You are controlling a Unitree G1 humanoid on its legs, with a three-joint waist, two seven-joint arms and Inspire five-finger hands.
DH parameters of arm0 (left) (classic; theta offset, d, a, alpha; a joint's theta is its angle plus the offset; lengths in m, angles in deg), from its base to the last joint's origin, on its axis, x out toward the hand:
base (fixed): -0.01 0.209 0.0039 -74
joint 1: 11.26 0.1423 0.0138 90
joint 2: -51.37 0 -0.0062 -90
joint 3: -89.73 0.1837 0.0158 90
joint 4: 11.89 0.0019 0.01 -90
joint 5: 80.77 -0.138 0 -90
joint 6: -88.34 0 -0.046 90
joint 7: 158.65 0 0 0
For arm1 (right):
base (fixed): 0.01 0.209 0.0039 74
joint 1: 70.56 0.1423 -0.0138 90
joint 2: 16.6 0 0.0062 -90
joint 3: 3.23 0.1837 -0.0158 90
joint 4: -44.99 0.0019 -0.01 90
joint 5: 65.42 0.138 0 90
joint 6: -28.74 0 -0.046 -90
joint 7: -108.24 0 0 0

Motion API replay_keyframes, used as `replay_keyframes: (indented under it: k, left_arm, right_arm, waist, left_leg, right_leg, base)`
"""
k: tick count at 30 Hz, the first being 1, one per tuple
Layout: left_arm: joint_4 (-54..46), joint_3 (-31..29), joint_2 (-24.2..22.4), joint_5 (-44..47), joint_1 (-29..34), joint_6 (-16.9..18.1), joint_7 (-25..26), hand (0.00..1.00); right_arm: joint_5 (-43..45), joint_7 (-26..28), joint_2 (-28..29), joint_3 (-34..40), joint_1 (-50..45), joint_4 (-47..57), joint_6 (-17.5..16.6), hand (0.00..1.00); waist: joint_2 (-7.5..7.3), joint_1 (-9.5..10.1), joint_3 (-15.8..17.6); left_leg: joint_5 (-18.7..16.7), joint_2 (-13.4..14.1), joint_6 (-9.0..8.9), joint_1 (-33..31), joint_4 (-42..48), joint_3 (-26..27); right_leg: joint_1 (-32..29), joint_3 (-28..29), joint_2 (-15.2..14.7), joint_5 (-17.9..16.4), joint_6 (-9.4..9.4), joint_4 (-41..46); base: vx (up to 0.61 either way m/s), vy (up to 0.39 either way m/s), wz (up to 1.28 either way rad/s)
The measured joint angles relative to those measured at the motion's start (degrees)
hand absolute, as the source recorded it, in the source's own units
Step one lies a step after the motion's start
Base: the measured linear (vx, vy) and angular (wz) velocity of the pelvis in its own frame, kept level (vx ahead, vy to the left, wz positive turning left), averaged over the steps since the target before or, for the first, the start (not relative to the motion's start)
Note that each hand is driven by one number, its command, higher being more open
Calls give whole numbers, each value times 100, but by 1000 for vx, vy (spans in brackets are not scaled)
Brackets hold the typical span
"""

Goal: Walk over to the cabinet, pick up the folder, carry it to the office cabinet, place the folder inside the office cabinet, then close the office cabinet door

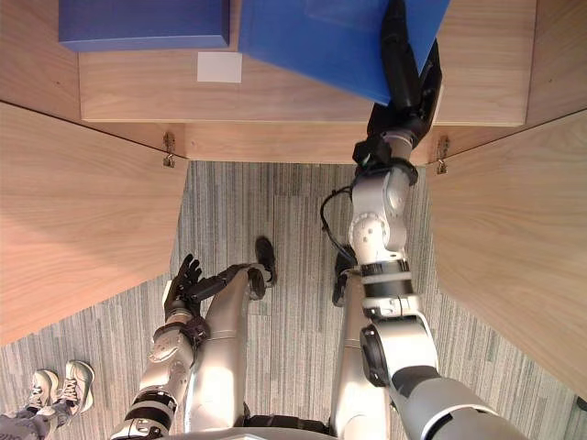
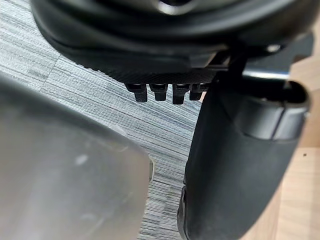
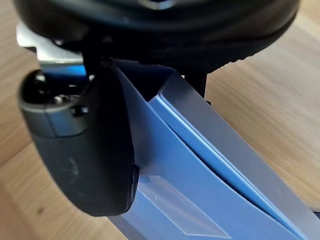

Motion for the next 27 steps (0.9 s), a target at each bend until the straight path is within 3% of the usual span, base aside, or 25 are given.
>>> replay_keyframes:
  k: [9, 17, 18, 22, 27]
  left_arm:
    - [20, 5, -128, 117, -67, -9, 420, 100]
    - [46, 124, -302, 107, -501, -9, 569, 100]
    - [49, 129, -331, 105, -529, -9, 570, 100]
    - [175, 224, -309, 91, -590, -12, 591, 100]
    - [240, 215, -303, 86, -596, -22, 596, 100]
  right_arm:
    - [264, -724, 994, 530, 348, -355, -150, 0]
    - [-31, -1536, 1008, 946, 52, 116, -508, 0]
    - [-31, -1648, 1003, 1058, -55, 188, -612, 100]
    - [-151, -1789, 1001, 1163, -823, 525, -872, 100]
    - [-210, -1442, 1027, 710, -1390, 618, -836, 100]
  waist:
    - [1, 77, -1]
    - [1, 164, -2]
    - [1, 167, -2]
    - [1, 115, -2]
    - [0, 16, -3]
  left_leg:
    - [55, -90, -6, -37, -81, -81]
    - [154, -280, -44, -51, -250, -184]
    - [175, -288, -12, -46, -263, -183]
    - [198, -281, 14, 6, -329, -166]
    - [177, -204, -14, 130, -383, -85]
  right_leg:
    - [-4, -83, -72, 0, -1, -11]
    - [30, -214, -243, -9, 7, -19]
    - [34, -216, -250, -11, 10, -30]
    - [75, -201, -231, -12, 13, -100]
    - [140, -122, -156, -9, 10, -166]
  base:
    - [-3, -22, 6]
    - [-19, -28, 15]
    - [13, -30, 3]
    - [29, -23, -2]
    - [27, -46, -11]
